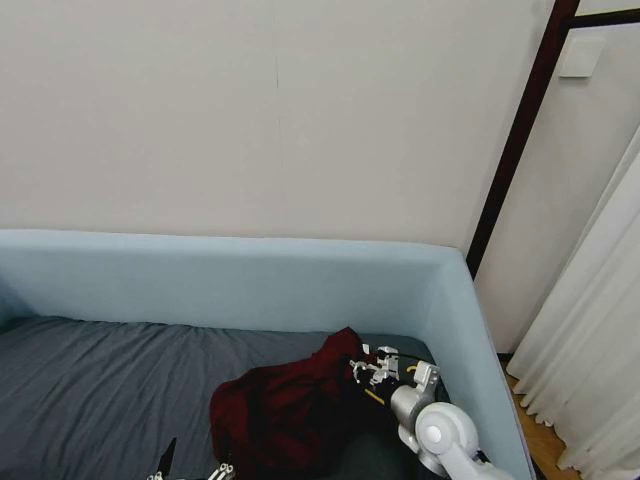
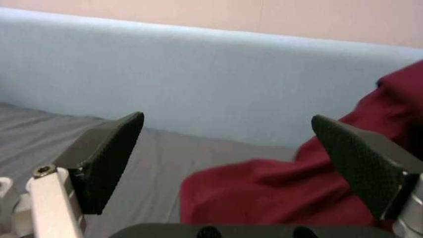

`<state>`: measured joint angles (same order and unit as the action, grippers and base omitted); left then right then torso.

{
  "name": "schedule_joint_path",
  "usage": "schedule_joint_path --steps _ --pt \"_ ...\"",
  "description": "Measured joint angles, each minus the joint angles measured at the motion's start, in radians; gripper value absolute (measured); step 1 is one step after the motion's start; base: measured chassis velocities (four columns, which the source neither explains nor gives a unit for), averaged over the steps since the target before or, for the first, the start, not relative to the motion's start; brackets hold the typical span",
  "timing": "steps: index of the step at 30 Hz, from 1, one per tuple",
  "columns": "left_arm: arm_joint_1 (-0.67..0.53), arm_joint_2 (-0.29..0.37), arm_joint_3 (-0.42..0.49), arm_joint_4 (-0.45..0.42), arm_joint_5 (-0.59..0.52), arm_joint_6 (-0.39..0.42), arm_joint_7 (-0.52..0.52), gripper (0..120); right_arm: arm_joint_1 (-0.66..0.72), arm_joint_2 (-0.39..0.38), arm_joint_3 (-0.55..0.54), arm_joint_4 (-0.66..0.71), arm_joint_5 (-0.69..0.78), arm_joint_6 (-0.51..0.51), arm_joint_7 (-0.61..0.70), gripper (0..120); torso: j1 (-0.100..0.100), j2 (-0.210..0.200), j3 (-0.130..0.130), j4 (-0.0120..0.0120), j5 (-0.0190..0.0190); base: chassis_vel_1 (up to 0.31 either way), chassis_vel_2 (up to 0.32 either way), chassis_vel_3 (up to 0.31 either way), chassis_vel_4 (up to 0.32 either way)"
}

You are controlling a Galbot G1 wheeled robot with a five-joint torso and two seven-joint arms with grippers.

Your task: Pick up the clothes from the sofa and hang them on the clothes hanger.

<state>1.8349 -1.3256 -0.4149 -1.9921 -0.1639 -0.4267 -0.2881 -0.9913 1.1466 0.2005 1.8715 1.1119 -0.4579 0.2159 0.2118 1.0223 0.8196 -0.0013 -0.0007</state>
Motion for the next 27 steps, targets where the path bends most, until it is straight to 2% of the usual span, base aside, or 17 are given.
schedule_joint_path --steps 3,7,8,13,15,17,18,21,27 --pt "0.001 -0.001 -0.001 -0.006 0.0 0.0 -0.002 100 0.012 -0.043 0.033 0.06 0.051 -0.004 0.022 0 0.0 0.0 0.0 0.0 0.0002 0.0 0.0 0.0 0.0" --pt "0.005 -0.001 -0.002 -0.022 0.001 0.0 -0.004 100 0.036 -0.169 0.085 0.171 0.189 -0.004 0.074 0 0.0 0.0 0.0 -0.0001 0.0002 0.0 0.0 0.0 0.0" --pt "0.005 -0.001 -0.002 -0.022 0.001 0.0 -0.004 100 0.036 -0.169 0.085 0.171 0.189 -0.004 0.074 0 0.0 0.0 0.0 -0.0001 0.0002 0.0 0.0 0.0 0.0" --pt "0.013 -0.002 -0.002 -0.039 0.008 0.0 -0.007 100 0.062 -0.338 0.184 0.285 0.343 0.006 0.143 0 0.0 0.0 0.0 -0.0001 0.0001 0.0 0.0 0.0 0.0" --pt "0.013 -0.002 -0.001 -0.039 0.009 0.0 -0.007 100 0.066 -0.358 0.198 0.297 0.358 0.008 0.15 0 0.0 0.0 0.0 -0.0001 0.0002 0.0 0.0 0.0 0.0" --pt "0.016 -0.004 0.003 -0.042 0.015 -0.001 -0.007 100 0.083 -0.426 0.254 0.337 0.422 0.015 0.176 0 0.0 0.0 0.0 -0.0002 0.0002 0.0 0.0 0.0 0.0" --pt "0.016 -0.004 0.003 -0.042 0.015 -0.001 -0.007 100 0.083 -0.426 0.254 0.337 0.422 0.015 0.176 0 0.0 0.0 0.0 -0.0002 0.0002 0.0 0.0 0.0 0.0" --pt "0.017 -0.004 0.009 -0.05 0.018 -0.002 -0.008 100 0.134 -0.495 0.306 0.352 0.495 0.018 0.198 0 0.0 0.0 0.0 -0.0002 0.0001 0.0 0.0 0.0 0.0" --pt "0.025 -0.001 0.008 -0.058 0.018 -0.009 -0.012 100 0.225 -0.566 0.294 0.35 0.552 0.02 0.22 0 0.0 0.0 0.0 0.0 -0.0002 0.0 0.0 0.0 0.0"
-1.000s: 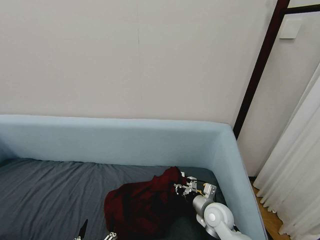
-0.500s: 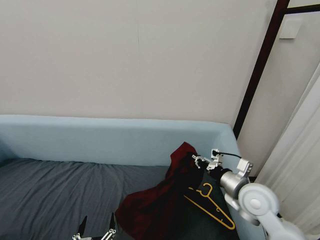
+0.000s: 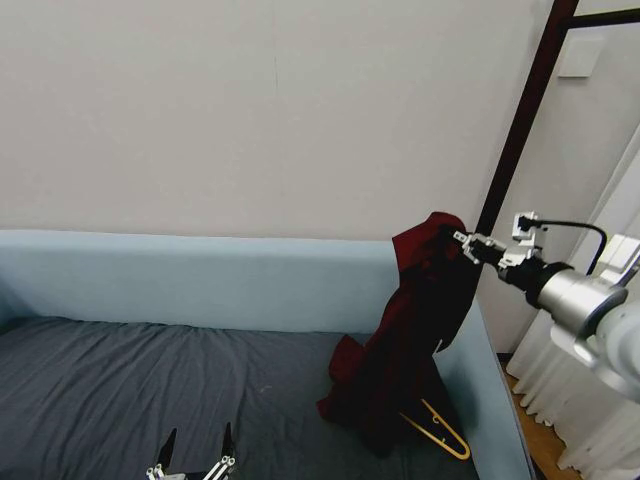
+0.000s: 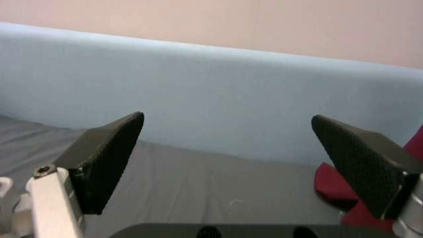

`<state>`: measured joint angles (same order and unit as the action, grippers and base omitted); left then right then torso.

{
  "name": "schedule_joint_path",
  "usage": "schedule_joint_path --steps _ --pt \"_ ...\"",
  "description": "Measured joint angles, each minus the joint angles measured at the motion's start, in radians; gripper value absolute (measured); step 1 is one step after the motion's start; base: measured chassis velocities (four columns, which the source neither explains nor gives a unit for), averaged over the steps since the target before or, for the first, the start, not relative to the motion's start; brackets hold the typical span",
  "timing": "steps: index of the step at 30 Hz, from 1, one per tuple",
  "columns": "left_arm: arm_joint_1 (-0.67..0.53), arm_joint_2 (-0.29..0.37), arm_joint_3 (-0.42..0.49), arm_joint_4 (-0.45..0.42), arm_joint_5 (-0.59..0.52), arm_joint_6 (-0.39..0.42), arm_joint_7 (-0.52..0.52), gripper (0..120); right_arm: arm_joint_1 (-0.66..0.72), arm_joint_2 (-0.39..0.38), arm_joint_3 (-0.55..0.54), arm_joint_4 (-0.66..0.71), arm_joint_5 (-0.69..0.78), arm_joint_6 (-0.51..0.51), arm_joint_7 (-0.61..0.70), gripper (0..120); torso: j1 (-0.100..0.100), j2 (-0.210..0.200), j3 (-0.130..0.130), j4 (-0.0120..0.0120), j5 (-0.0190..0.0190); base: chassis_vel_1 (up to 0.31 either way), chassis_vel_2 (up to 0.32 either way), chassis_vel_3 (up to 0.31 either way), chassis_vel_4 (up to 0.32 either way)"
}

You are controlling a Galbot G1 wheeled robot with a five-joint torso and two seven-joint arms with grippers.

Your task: Pick up the clothes from the sofa and hang them on the clothes hanger.

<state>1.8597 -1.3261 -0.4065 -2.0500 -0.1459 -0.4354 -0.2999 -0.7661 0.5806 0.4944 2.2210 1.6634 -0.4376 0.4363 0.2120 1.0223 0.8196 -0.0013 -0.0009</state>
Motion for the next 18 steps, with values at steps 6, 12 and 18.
schedule_joint_path --steps 6,12,18 --pt "0.011 0.005 -0.008 0.011 -0.005 -0.022 -0.007 100 -0.102 0.086 -0.06 0.047 -0.084 -0.001 0.004 0 0.0 0.0 0.0 -0.0001 0.0 0.0 0.0 0.0 0.0" --pt "0.011 0.006 -0.015 0.033 -0.009 -0.03 -0.01 100 -0.158 0.304 -0.273 -0.1 -0.297 -0.022 -0.026 0 0.0 0.0 0.0 -0.0002 -0.0002 0.0 0.0 0.0 0.0" --pt "0.012 -0.002 -0.022 0.049 -0.01 -0.032 -0.011 100 -0.07 0.542 -0.55 -0.336 -0.551 -0.03 -0.049 0 0.0 0.0 0.0 0.0002 -0.0005 0.0 0.0 0.0 0.0"
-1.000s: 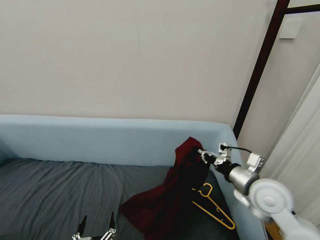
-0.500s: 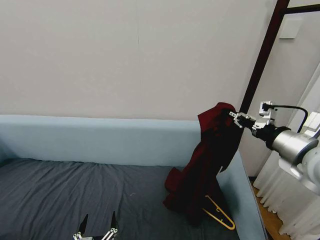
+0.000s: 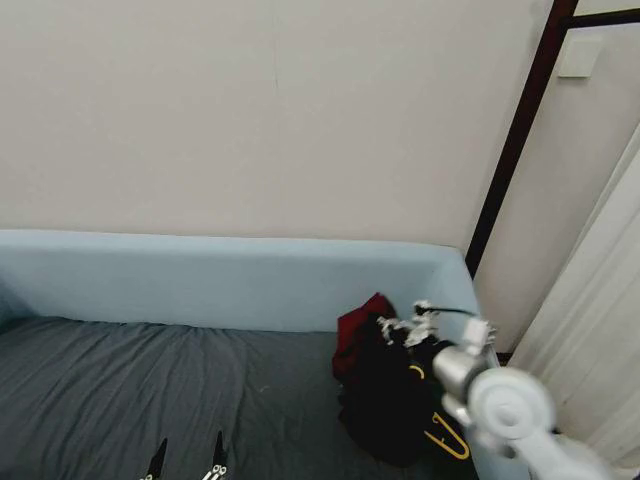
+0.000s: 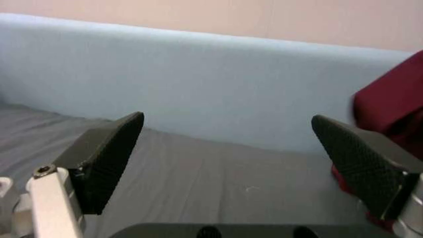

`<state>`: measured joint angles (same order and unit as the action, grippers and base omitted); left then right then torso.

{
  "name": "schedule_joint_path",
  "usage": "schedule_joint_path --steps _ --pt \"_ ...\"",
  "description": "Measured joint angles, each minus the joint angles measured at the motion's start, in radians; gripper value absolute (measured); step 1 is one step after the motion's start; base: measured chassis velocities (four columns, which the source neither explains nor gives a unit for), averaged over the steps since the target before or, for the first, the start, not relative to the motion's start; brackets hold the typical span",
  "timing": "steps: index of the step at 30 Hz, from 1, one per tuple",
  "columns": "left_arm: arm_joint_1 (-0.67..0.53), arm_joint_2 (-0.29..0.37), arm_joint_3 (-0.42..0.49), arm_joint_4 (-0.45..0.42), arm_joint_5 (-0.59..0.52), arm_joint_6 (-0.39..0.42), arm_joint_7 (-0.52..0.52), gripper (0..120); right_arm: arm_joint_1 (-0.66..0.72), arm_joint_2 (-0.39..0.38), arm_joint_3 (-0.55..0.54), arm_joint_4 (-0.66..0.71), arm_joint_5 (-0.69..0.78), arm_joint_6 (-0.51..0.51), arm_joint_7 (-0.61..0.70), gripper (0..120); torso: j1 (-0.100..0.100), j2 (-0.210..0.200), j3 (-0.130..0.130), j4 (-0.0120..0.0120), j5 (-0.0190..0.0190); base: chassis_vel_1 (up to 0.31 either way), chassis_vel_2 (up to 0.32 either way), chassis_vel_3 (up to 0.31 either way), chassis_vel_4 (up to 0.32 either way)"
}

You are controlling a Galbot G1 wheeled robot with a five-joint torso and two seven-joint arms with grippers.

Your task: Pick up the clothes from the sofa and hang them on the clothes hanger.

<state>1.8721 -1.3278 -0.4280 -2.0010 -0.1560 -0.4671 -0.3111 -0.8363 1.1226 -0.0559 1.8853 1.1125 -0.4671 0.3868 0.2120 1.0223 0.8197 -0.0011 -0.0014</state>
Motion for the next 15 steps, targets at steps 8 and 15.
schedule_joint_path --steps 8,15 --pt "-0.008 -0.006 -0.007 0.015 -0.008 -0.001 -0.002 100 0.13 0.218 -0.2 -0.268 -0.139 0.01 -0.003 0 0.0 0.0 0.0 -0.0001 -0.0002 0.0 0.0 0.0 0.0" --pt "-0.017 -0.004 -0.007 0.03 -0.013 0.005 -0.001 100 0.168 0.334 -0.277 -0.446 -0.217 0.068 0.017 0 0.0 0.0 0.0 -0.0004 0.0 0.0 0.0 0.0 0.0"
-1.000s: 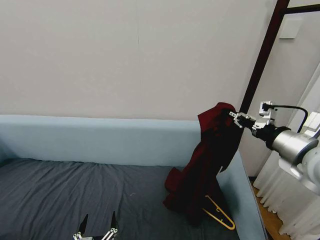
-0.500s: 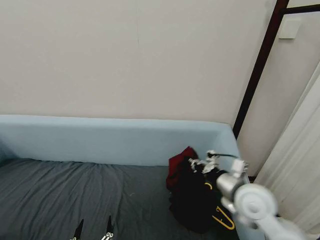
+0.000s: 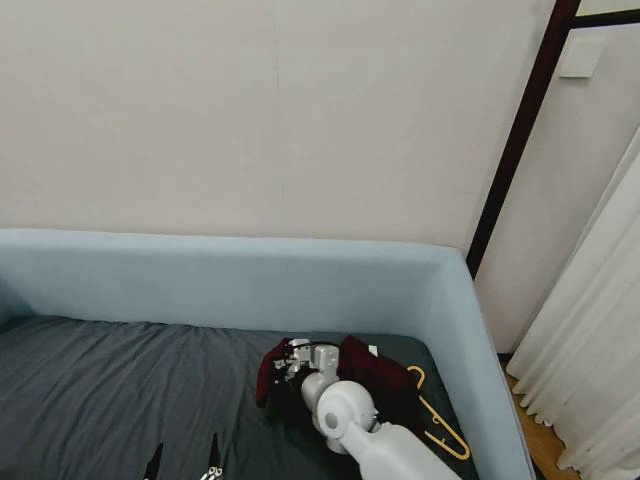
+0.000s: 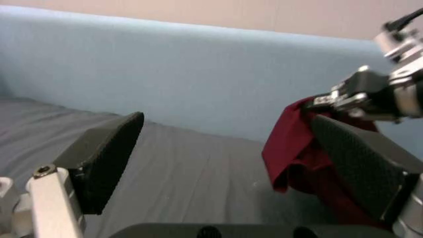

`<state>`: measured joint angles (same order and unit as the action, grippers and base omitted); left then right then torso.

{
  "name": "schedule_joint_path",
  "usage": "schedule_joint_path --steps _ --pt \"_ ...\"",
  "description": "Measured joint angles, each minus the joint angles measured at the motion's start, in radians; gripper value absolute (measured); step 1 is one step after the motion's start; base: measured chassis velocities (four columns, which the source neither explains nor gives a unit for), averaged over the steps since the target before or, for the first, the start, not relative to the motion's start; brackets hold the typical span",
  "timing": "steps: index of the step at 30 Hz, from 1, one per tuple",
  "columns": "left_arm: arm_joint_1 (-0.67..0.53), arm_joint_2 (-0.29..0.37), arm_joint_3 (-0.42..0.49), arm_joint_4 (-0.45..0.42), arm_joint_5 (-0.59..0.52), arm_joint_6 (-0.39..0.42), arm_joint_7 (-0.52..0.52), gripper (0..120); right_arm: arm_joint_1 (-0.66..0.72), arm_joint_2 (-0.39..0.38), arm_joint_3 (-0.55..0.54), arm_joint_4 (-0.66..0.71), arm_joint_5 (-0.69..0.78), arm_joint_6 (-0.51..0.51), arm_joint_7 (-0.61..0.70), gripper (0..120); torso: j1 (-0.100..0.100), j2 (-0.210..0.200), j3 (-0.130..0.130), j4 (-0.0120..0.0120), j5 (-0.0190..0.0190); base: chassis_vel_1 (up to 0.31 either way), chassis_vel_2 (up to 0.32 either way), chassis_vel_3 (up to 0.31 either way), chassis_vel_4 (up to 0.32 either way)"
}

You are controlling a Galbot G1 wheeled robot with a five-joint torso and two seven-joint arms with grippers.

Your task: Pick up the clothes from the sofa and hang them on the clothes hanger.

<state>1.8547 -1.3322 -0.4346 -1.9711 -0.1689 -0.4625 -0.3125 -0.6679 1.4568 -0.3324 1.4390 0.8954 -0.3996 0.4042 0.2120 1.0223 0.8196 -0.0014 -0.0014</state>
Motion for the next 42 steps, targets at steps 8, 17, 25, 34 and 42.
schedule_joint_path --steps 8,17,25,34,42 --pt "0.0 -0.007 0.001 0.009 0.001 -0.001 0.0 100 0.018 0.072 -0.053 -0.125 -0.092 0.02 -0.025 5 0.0 0.0 0.0 0.0003 0.0005 0.0 0.0 0.0 0.0" --pt "0.002 -0.006 0.005 0.012 0.008 -0.006 -0.002 100 -0.001 -0.04 -0.116 0.028 -0.109 -0.073 -0.041 36 0.0 0.0 0.0 0.0 0.0007 0.0 0.0 0.0 0.0" --pt "0.011 -0.006 0.005 0.006 0.013 -0.016 -0.004 100 -0.035 -0.113 -0.11 0.096 -0.132 -0.126 -0.041 67 0.0 0.0 0.0 0.0003 0.0009 0.0 0.0 0.0 0.0" --pt "-0.001 -0.004 0.031 0.024 -0.001 -0.008 -0.007 100 -0.17 -0.29 0.01 0.238 -0.311 -0.051 -0.122 98 0.0 0.0 0.0 -0.0001 0.0007 0.0 0.0 0.0 0.0" --pt "-0.009 0.009 0.072 0.028 -0.113 0.051 -0.015 100 -0.277 -0.399 0.066 0.282 -0.57 0.056 -0.239 100 0.0 0.0 0.0 0.0001 0.0008 0.0 0.0 0.0 0.0"
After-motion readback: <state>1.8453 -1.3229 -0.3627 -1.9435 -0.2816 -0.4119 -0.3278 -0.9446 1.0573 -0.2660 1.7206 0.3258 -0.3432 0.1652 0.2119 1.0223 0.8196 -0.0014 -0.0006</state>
